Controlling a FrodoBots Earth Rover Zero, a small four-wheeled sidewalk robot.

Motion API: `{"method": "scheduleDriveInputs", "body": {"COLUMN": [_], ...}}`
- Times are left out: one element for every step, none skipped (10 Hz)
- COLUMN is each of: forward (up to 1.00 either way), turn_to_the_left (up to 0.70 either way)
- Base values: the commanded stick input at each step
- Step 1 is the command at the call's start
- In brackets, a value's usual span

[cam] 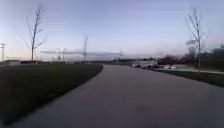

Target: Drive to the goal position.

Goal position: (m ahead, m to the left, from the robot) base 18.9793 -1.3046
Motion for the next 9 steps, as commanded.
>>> {"method": "scheduleDriveInputs", "body": {"forward": [1.0, 0.99, 1.0, 1.0, 0.99, 1.0, 0.99, 0.99, 1.0], "turn_to_the_left": [0.01, 0.01, 0.01, 0.01, 0.01, 0.01, 0.01, 0.01, 0.01]}}
